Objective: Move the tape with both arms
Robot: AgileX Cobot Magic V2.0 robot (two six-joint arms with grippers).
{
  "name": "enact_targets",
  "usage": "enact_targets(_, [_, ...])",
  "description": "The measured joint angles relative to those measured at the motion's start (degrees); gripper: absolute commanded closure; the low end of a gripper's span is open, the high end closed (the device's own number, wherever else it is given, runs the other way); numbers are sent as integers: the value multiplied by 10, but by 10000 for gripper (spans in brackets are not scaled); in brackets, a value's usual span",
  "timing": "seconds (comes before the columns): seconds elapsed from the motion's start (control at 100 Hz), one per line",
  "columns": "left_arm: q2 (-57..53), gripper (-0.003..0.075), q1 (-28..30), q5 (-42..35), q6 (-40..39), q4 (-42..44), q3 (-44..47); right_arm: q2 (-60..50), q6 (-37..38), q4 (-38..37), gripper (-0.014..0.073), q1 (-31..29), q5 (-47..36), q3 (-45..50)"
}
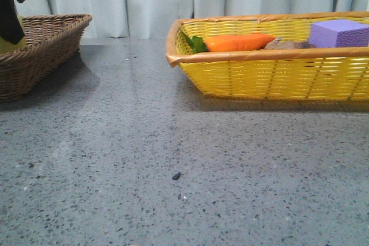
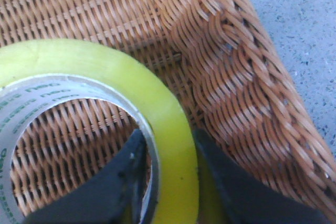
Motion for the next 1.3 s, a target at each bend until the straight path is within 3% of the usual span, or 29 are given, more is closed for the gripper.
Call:
enact_targets(0.22, [6, 469, 0, -1, 0, -1, 0, 0, 0, 0, 668, 0, 0, 0])
enact_targets(0.7, [-22, 485, 0, 17, 0, -23, -26, 0, 0, -1, 668, 0, 0, 0])
enact_targets(0.79, [-54, 531, 0, 23, 0, -39, -28, -4, 1, -10, 668, 0, 0, 0])
enact_targets(1.03, [-167, 740, 0, 24, 0, -59, -28, -77, 9, -27, 668, 0, -25, 54])
enact_targets(1.3, [-299, 741, 0, 28, 0, -60, -27, -215, 30, -33, 668, 0, -109, 191])
